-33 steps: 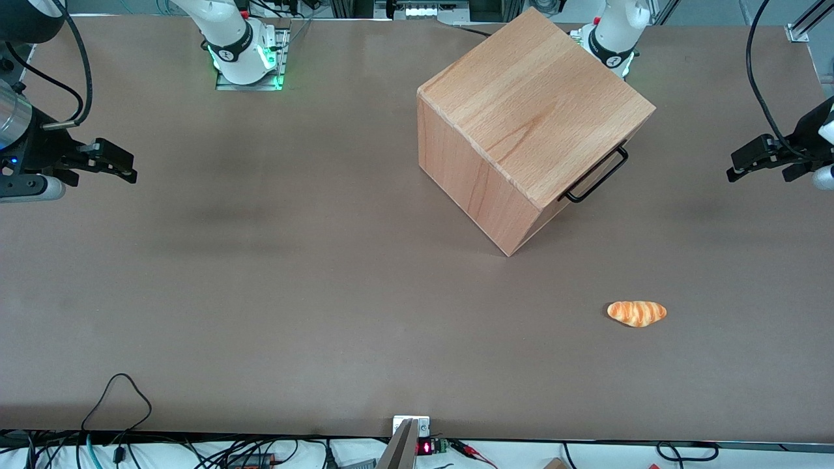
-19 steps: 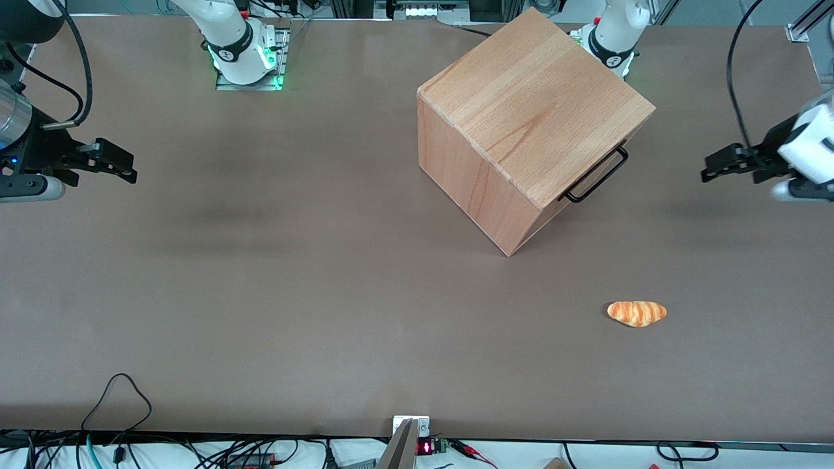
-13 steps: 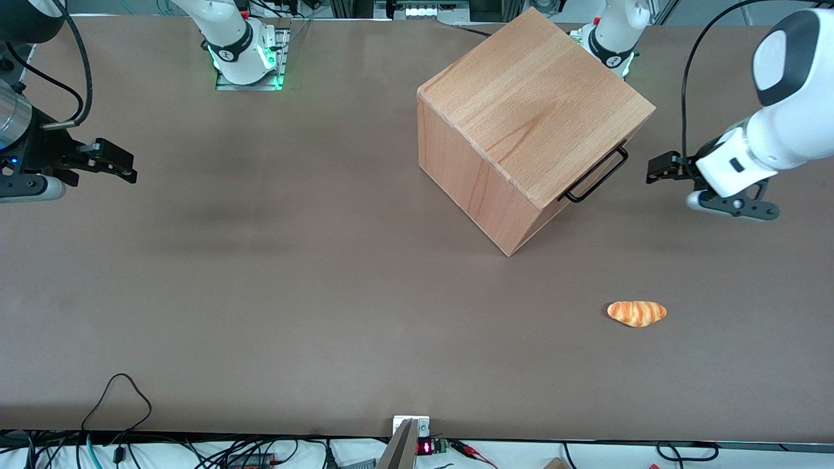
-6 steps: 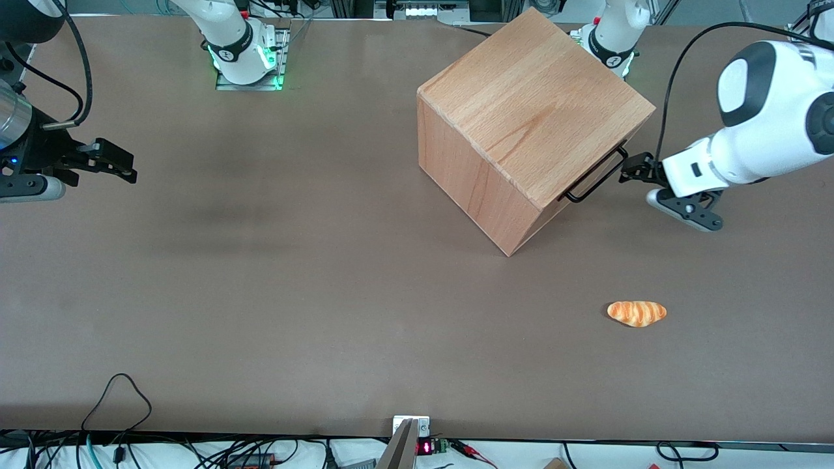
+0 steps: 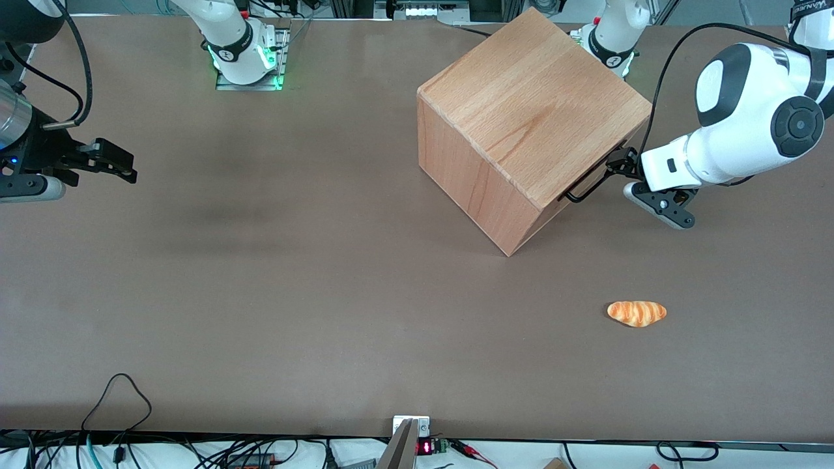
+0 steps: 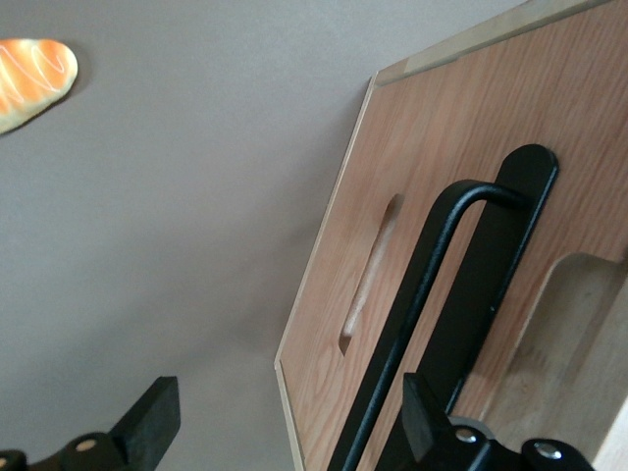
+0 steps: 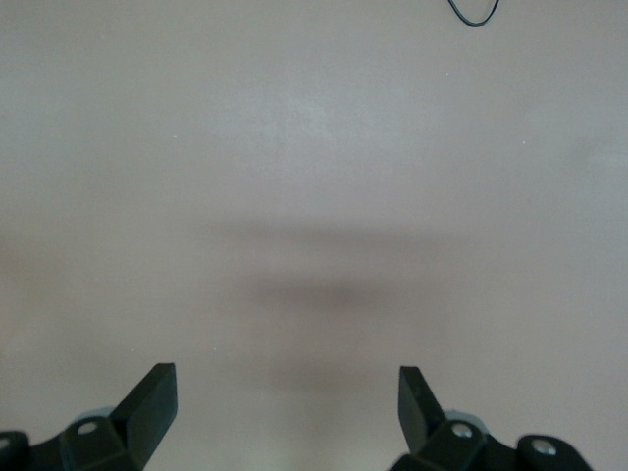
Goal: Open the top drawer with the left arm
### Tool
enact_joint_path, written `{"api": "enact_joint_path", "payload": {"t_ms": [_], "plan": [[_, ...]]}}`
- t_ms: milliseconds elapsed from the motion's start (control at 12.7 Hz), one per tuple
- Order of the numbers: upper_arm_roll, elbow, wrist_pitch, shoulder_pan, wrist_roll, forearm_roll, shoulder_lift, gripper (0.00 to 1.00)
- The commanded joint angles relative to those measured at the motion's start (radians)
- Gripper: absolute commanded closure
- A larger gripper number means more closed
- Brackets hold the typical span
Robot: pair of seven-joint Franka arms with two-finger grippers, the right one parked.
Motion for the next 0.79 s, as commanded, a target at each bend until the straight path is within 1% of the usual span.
{"api": "enact_joint_path", "payload": {"t_ms": [0,157,236,708], "plan": [[-0.003,-0.011,0.022,0.004,0.075,-0.021,-0.005,0.00],[-0.003,-0.013,0.023,0.004,0.146,-0.022,-0.002,0.01],[-0.003,-0.013,0.026,0.004,0.157,-0.039,-0.002,0.01],[-0.003,-0.040,0.068,0.004,0.269,-0.067,0.001,0.01]]}}
